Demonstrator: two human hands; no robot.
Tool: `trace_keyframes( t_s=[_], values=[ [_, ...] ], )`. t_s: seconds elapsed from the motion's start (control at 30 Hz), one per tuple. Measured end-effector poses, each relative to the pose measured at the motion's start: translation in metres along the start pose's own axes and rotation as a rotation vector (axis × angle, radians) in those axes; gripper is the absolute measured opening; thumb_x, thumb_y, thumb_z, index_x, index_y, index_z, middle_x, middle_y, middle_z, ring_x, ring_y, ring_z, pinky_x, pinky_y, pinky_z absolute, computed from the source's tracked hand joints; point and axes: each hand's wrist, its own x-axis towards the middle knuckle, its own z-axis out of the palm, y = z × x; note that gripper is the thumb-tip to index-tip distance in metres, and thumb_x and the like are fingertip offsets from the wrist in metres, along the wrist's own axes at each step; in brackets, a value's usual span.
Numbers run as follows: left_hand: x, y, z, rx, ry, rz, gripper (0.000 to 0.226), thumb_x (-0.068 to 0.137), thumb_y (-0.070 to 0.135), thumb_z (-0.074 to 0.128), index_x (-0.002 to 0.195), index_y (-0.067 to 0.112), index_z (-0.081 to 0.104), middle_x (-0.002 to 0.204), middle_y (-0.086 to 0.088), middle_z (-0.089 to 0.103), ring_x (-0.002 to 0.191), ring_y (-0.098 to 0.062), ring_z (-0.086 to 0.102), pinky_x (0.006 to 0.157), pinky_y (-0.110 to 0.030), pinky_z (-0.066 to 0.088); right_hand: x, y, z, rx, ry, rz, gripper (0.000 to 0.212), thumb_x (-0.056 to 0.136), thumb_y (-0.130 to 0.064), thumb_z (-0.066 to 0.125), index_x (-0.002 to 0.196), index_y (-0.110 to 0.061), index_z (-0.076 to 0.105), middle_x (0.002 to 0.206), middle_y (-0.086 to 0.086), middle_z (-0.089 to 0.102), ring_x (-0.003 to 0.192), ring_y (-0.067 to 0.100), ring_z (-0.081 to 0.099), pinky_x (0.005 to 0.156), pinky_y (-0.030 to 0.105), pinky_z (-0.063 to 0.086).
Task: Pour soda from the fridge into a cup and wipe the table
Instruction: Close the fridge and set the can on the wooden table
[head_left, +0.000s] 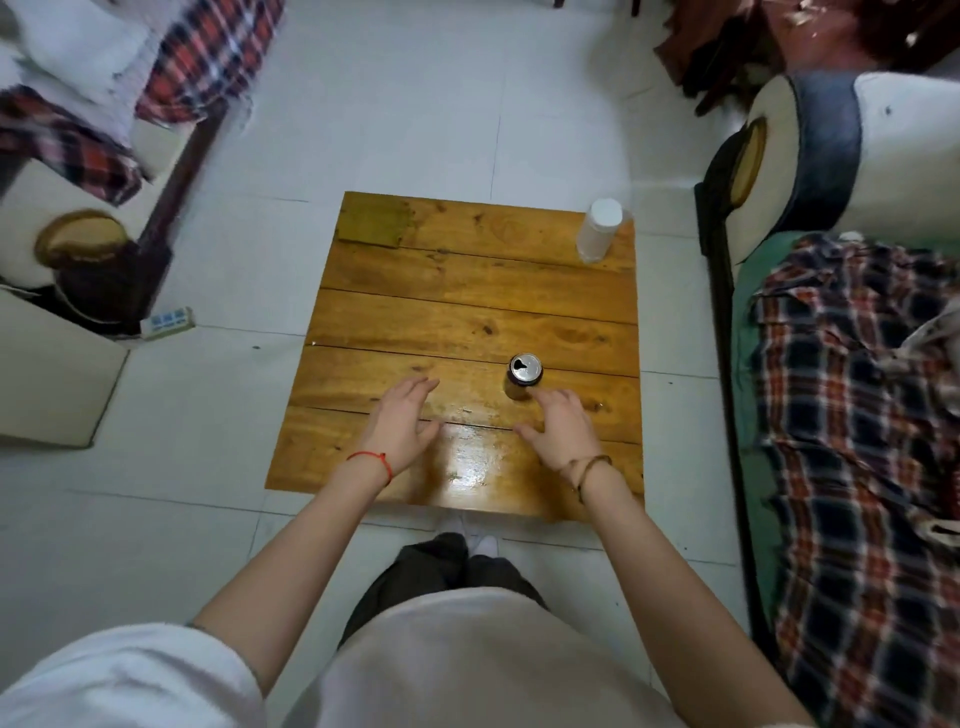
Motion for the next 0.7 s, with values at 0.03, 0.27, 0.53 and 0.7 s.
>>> trace_keyframes(
  t_s=[0.03, 0.27, 0.53, 0.7],
  values=[
    [-0.009, -0.001, -0.004, -0.001, 0.019, -0.001, 0.057, 0.094, 0.029, 0.060, 0.146, 0.012, 0.042, 0.152, -0.009, 0.040, 0.141, -0.026, 0.036, 0.118, -0.039, 0.029, -0.005, -0.005, -0.002, 0.002, 0.001, -0.018, 0.061, 0.090, -0.039, 0.060, 0.144, -0.021, 0.039, 0.148, 0.002, 0.043, 0.145, 0.023, 0.021, 0.118, 0.045, 0.023],
    [-0.066, -0.010, -0.031, -0.054, 0.136, -0.032, 0.059, 0.094, 0.031, 0.061, 0.146, 0.010, 0.042, 0.146, -0.010, 0.047, 0.137, -0.025, 0.039, 0.117, -0.038, 0.031, -0.030, -0.036, -0.004, -0.001, -0.010, -0.120, 0.061, 0.090, -0.041, 0.060, 0.144, -0.019, 0.041, 0.146, 0.003, 0.044, 0.142, 0.022, 0.026, 0.117, 0.045, 0.026],
    [-0.136, -0.034, -0.064, -0.111, 0.268, -0.172, 0.056, 0.096, 0.030, 0.059, 0.146, 0.013, 0.041, 0.149, -0.006, 0.044, 0.139, -0.021, 0.038, 0.114, -0.024, 0.022, -0.039, -0.086, -0.006, -0.071, -0.029, -0.306, 0.061, 0.090, -0.043, 0.060, 0.142, -0.020, 0.042, 0.143, 0.001, 0.047, 0.139, 0.019, 0.032, 0.116, 0.043, 0.029],
    [-0.180, -0.066, -0.076, -0.164, 0.362, -0.290, 0.054, 0.095, 0.028, 0.061, 0.144, 0.012, 0.044, 0.145, -0.007, 0.049, 0.136, -0.023, 0.042, 0.115, -0.032, 0.029, -0.039, -0.125, 0.005, -0.134, -0.069, -0.421, 0.058, 0.090, -0.042, 0.060, 0.142, -0.021, 0.043, 0.143, 0.000, 0.048, 0.139, 0.019, 0.032, 0.115, 0.043, 0.031]
  ],
)
